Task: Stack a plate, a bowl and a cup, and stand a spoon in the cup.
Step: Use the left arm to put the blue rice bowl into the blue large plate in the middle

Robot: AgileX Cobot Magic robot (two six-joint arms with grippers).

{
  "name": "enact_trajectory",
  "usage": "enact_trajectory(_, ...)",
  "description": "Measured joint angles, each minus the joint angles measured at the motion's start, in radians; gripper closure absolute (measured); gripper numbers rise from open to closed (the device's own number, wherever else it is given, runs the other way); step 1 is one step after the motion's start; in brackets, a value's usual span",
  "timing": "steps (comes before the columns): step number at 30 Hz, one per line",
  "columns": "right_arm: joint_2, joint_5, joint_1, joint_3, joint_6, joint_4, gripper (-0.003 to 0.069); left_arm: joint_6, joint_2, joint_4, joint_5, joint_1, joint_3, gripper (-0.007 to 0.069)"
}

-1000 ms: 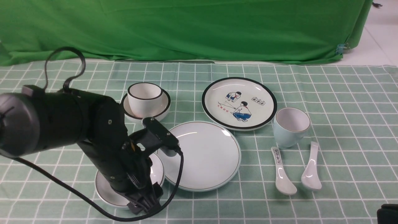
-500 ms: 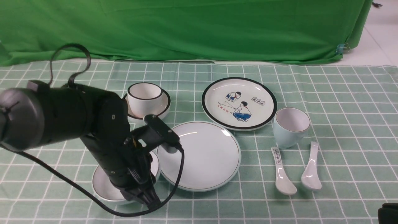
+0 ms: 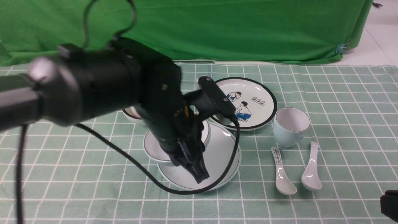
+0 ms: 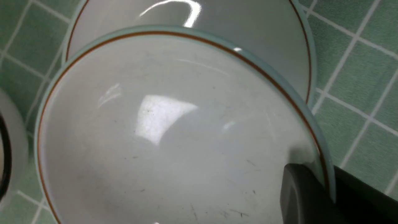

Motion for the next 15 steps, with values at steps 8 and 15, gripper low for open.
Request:
enact_trajectory(8, 0.0, 0.032, 0.0, 0.0, 0.0, -0.006, 0.0569, 0.006, 0.137, 0.037, -0.033, -0.008, -0.08, 0.0601)
enact_trajectory(15, 0.0, 0.036, 0.0, -0.001, 0.0, -0.009, 0.0567, 0.067, 0.164, -0.021, -0.04, -0.008, -0.088, 0.0601)
